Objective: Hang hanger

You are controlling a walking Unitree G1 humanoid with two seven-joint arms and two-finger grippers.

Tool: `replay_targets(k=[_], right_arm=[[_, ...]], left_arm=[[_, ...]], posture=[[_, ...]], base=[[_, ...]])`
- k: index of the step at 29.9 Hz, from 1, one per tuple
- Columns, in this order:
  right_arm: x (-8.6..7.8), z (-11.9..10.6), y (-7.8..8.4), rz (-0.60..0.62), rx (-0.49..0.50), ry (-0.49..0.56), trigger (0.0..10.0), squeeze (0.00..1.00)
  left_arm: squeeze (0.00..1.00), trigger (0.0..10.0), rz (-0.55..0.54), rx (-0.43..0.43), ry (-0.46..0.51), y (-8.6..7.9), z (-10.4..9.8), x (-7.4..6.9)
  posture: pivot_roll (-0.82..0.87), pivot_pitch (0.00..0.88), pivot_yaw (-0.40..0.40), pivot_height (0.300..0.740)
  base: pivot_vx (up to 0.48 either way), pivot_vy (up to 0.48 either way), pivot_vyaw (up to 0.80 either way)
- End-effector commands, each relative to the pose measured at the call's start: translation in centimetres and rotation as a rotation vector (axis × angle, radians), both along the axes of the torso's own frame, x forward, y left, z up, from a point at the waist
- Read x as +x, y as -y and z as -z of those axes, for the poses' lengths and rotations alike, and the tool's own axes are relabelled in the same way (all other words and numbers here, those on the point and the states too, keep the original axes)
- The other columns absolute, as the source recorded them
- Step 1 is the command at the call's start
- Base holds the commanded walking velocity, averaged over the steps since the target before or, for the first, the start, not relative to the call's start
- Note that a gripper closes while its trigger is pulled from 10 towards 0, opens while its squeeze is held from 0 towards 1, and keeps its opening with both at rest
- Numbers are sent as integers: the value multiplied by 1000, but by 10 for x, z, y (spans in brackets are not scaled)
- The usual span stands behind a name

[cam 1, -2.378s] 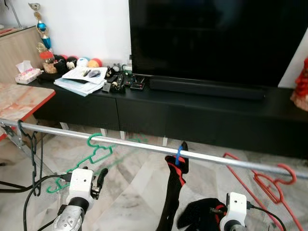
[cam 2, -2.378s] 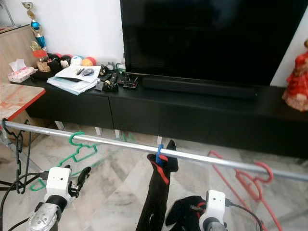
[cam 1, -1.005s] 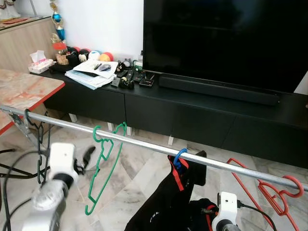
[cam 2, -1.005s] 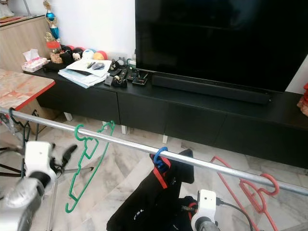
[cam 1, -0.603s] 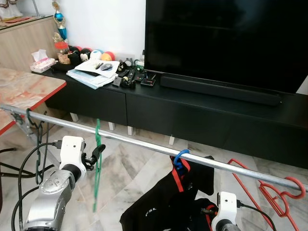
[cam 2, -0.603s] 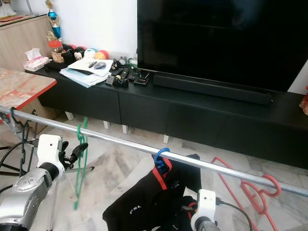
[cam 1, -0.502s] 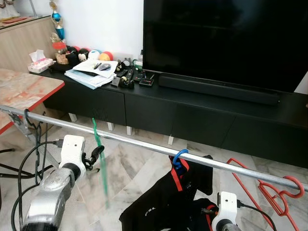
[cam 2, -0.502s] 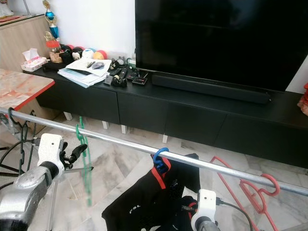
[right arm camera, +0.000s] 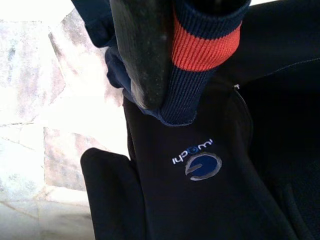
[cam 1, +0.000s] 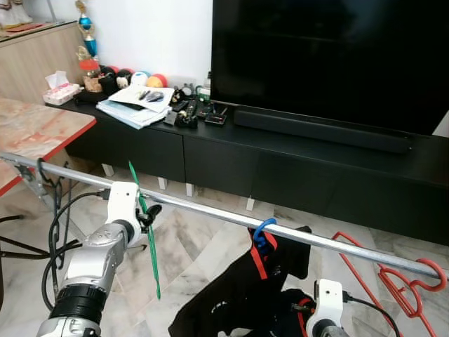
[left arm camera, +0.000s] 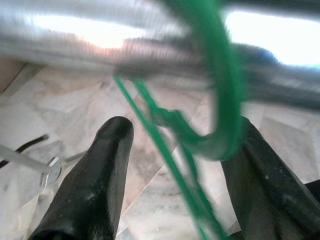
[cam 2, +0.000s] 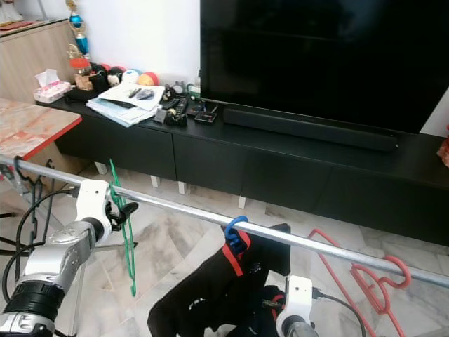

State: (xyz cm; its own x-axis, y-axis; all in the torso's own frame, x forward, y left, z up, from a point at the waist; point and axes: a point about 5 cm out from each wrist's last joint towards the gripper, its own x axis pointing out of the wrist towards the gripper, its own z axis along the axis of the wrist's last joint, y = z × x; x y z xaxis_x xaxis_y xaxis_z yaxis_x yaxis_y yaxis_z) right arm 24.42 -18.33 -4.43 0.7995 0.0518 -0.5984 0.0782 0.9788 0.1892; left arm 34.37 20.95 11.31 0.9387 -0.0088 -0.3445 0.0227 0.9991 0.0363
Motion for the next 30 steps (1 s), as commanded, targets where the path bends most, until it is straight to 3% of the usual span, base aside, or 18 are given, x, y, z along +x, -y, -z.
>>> replay_targets(k=[1,6,12,13,14,30], right_arm=[[4,-3,2,-3,-10,13,10000,0],[3,-3,3,-1,-11,11,10000,0],[3,-3,4,0,-12,12,10000,0],[3,-3,4,0,-12,13,10000,0],[3,-3,4,0,-11,13,10000,0],[2,-2,2,-4,-9,12,10000,0]], left_arm=[[0,10000,-48,8,-57,-4,8,0],[0,10000,-152,1,-112,-11,18,-2],[0,10000,-164,-15,-81,-8,16,1],[0,6902,-157,-26,-64,-6,15,3],[0,0,-147,-29,-49,-5,13,4],[0,0,-73,-17,-1,4,8,7]], posture=[[151,0,-31,740],[148,0,-30,740],[143,0,-31,740],[143,0,-31,740],[143,0,-31,740],[135,0,-24,740]], base=[[0,0,0],[0,0,0],[0,0,0],[0,0,0],[0,0,0],[0,0,0]])
